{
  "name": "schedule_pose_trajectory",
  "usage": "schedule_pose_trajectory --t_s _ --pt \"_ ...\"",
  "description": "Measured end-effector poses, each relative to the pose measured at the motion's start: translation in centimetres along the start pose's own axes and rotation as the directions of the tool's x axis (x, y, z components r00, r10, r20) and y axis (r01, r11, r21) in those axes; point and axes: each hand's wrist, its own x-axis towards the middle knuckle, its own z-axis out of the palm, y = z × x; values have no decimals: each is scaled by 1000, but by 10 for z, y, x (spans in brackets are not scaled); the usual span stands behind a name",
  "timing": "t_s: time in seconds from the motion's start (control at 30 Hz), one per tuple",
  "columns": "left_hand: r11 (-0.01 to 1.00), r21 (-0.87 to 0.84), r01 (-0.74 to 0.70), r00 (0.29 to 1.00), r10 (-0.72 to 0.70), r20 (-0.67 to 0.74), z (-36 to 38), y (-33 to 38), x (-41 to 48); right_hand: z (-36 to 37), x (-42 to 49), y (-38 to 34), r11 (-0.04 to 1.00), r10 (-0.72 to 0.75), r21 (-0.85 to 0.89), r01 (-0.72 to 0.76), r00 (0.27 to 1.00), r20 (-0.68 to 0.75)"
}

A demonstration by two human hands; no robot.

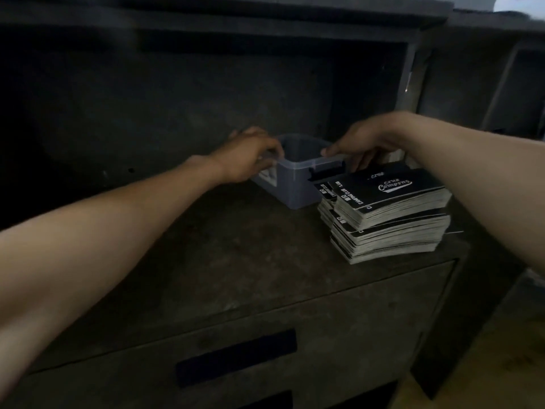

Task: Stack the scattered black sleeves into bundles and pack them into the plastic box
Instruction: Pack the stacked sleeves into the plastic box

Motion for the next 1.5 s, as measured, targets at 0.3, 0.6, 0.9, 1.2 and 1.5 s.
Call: schedule_pose_trajectory --t_s 0.3,0.6,0.9,1.2,1.5 --pt "997 -67 24 1000 -26 -16 -71 -9 -147 40 -16 -104 922 -386 84 378 914 127" --pt "989 -146 39 989 -58 -133 -68 10 -177 28 -44 -95 847 -526 105 522 851 13" --pt "967 -179 -181 960 134 -245 -48 98 -101 -13 -116 52 890 -445 -63 451 834 -326" --pt "984 -179 -28 989 54 141 -28 184 -27 -12 -129 108 931 -330 -172 322 944 -17" --pt "988 -153 23 966 18 259 -27 191 -24 -3 -123 103 922 -344 -170 347 938 45"
